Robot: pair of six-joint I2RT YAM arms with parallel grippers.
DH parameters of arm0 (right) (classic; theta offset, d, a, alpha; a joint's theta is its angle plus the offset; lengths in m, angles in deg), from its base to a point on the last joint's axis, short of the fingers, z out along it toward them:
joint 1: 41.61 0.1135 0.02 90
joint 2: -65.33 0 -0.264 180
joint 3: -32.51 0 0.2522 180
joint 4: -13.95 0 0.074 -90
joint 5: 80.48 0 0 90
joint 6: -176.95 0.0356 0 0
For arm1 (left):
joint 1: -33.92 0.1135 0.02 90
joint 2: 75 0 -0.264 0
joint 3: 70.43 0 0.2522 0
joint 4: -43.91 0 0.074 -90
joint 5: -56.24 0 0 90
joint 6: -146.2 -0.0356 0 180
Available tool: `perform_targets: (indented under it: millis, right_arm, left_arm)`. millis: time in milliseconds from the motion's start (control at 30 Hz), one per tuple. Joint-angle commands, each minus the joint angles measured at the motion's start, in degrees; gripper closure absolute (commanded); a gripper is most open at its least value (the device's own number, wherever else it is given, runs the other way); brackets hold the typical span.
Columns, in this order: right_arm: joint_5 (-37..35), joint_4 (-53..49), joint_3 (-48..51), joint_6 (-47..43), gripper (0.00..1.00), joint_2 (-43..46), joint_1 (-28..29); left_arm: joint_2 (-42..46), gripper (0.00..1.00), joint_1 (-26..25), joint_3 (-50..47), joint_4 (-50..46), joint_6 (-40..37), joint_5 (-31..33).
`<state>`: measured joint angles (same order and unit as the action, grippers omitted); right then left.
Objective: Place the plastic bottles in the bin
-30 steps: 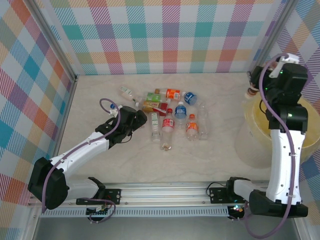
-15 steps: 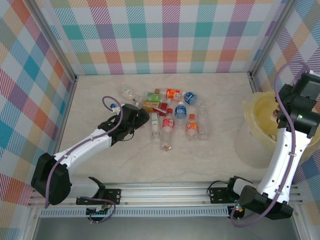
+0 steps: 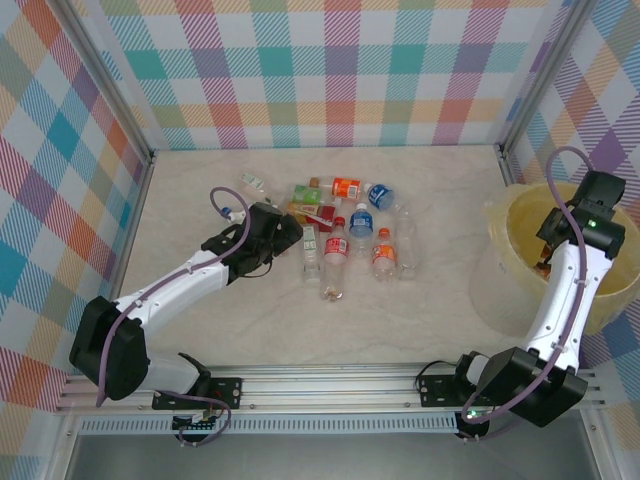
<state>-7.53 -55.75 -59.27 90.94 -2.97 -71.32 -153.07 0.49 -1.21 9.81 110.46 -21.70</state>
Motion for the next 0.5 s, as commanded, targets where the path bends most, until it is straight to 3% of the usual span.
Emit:
perform_targets:
  millis: [0,467]
  right_arm:
    - [0.2,1.02,0.95,1.6,0.48,-0.41,-0.43]
    - [1.94,10.82,11.48,6.04,0.39,-2.87,-0.43]
  left_arm:
    - [-0.7,0.0,0.99,1.48,-1.94,0.75,0.28]
    - [-0.39,0.0,3.58,-1.93,-3.6,2.66,3.42]
